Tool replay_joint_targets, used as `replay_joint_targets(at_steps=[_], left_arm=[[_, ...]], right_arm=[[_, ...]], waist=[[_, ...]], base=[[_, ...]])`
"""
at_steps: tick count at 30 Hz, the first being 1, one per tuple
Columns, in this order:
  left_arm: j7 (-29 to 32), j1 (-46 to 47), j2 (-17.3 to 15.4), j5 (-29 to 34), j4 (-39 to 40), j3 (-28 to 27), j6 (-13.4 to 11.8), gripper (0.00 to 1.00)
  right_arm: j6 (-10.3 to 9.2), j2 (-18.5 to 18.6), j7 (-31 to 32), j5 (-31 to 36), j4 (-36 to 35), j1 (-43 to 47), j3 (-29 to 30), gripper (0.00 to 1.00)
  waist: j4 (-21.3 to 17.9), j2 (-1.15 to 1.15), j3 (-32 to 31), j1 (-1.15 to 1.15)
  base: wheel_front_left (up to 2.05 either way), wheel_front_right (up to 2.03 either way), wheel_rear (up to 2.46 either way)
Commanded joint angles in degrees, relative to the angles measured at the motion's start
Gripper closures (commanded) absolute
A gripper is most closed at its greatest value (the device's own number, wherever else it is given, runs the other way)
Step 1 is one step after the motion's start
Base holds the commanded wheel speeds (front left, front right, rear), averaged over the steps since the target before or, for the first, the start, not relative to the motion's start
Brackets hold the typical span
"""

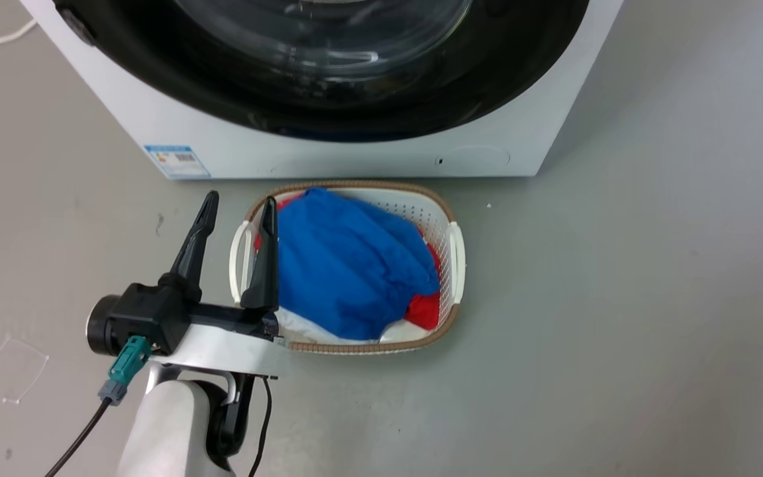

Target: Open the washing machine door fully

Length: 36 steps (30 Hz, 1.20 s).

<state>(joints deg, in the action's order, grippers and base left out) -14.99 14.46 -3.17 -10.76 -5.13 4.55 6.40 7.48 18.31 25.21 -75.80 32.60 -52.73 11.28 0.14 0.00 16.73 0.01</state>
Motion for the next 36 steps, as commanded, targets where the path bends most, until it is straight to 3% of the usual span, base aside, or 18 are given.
replay_joint_targets(at_steps=[1,7,16,25,36], left_arm=[[-0.29,0.88,0.05,0.47,0.72,0.11,0.14,0.0],[-0.22,2.62,0.19,1.02,4.16,0.47,0.36,0.0],[-0.22,5.85,0.29,0.67,6.49,1.43,0.55,0.0],[-0.22,7.21,0.31,-0.51,6.88,2.61,-0.35,0.0],[-0.22,6.17,0.31,0.07,5.63,2.25,-0.52,0.0]], right_arm=[[0.02,0.84,2.32,1.79,1.9,-4.03,-1.1,1.0],[0.02,0.05,11.84,12.28,12.55,-20.96,-5.35,1.0],[0.02,-4.08,16.54,24.25,21.02,-33.98,-7.02,1.0],[0.07,-7.43,17.79,30.26,23.59,-36.76,-5.61,1.0],[0.08,-8.49,25.5,30.5,20.88,-32.29,-3.06,1.0]], waist=[[0.95,0.0,2.24,-0.01],[1.95,0.0,6.7,-0.01],[4.48,0.0,12.66,-0.01],[5.48,0.0,15.19,-0.01],[4.45,0.0,13.18,-0.01]], base=[[0.0,0.0,0.0],[0.0,0.0,0.0],[0.0,0.0,0.0],[0.0,0.0,0.0],[0.0,0.0,0.0]])
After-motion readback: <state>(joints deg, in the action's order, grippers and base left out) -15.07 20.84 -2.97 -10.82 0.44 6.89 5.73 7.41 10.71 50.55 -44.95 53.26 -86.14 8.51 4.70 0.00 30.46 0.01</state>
